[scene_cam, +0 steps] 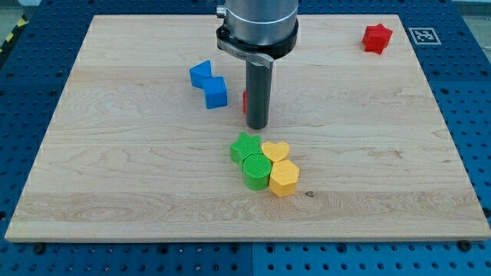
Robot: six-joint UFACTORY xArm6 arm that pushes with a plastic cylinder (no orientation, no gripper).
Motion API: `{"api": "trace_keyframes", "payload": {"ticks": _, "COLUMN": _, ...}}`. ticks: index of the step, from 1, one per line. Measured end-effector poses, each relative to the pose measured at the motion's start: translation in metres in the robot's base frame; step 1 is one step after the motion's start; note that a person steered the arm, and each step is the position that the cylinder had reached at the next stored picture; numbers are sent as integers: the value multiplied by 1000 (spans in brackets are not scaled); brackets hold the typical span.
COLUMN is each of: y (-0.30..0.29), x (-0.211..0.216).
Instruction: Place the red star to the top center
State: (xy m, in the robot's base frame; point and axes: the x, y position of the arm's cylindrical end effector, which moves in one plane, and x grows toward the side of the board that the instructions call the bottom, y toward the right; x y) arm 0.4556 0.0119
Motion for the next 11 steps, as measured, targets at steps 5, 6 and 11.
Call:
{"api": "trace_keyframes", "payload": {"ticks": 5, "y": 115, "x": 2}}
{"api": "trace_keyframes", "payload": {"ticks": 6, "y": 170, "x": -62}}
{"api": "trace_keyframes", "payload": {"ticks": 11, "y": 143, "x": -193}}
